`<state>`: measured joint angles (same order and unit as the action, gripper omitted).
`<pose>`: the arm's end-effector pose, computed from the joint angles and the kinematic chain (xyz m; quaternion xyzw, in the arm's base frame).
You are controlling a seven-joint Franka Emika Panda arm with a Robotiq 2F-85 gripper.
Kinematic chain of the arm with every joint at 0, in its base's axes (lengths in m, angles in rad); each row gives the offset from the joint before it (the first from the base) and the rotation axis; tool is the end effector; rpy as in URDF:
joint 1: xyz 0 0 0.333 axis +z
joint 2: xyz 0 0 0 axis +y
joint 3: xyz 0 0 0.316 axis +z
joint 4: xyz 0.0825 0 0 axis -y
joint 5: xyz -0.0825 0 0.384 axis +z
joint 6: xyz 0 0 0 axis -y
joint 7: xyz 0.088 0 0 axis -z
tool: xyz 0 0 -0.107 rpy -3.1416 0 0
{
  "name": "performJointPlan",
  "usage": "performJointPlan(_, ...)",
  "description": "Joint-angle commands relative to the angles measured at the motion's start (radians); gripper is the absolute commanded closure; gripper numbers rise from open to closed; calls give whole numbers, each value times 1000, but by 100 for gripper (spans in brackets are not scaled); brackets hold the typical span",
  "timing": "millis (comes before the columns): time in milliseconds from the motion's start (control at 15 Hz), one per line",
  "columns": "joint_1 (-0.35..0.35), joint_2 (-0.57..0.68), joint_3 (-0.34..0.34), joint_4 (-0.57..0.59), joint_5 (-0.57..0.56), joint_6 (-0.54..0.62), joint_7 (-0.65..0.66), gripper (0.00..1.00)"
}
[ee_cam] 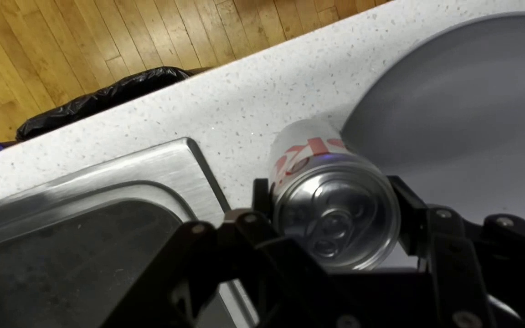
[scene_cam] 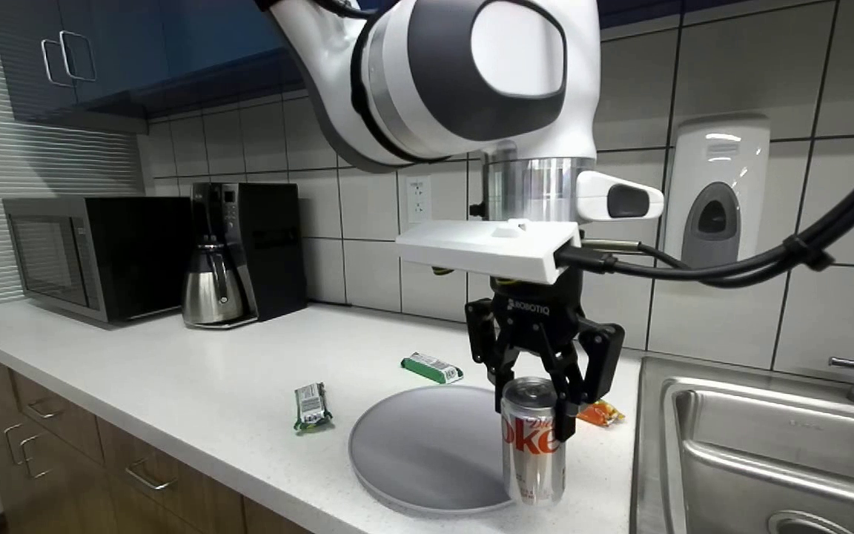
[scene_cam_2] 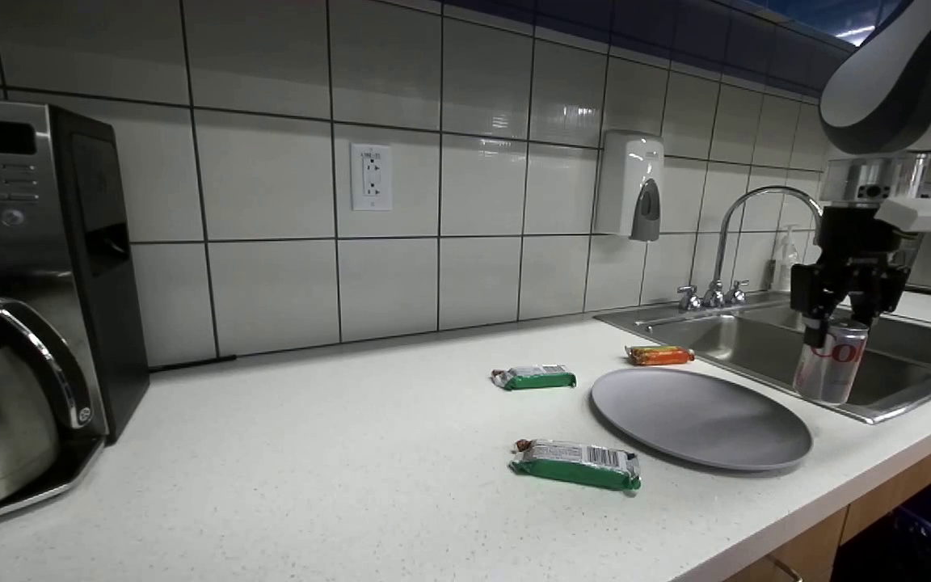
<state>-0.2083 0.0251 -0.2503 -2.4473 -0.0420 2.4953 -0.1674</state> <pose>0.4338 -0.2141 0.2922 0.9915 -0.1285 0.0063 0.0188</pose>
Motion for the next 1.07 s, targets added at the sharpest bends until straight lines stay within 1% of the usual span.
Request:
performJointPlan(0, -14, 46, 1, 17, -35, 19, 44, 62)
performJointPlan(467, -8, 113, -4, 44, -83, 41, 102, 62)
performJointPlan(800, -8, 125, -2, 53, -73, 31, 115, 62)
performJointPlan(867, -7, 125, -2, 51, -75, 29, 119, 12)
performJointPlan(933, -7, 124, -2, 50, -75, 27, 120, 11)
performJointPlan(1000, -8, 121, -2, 49, -71, 24, 119, 4)
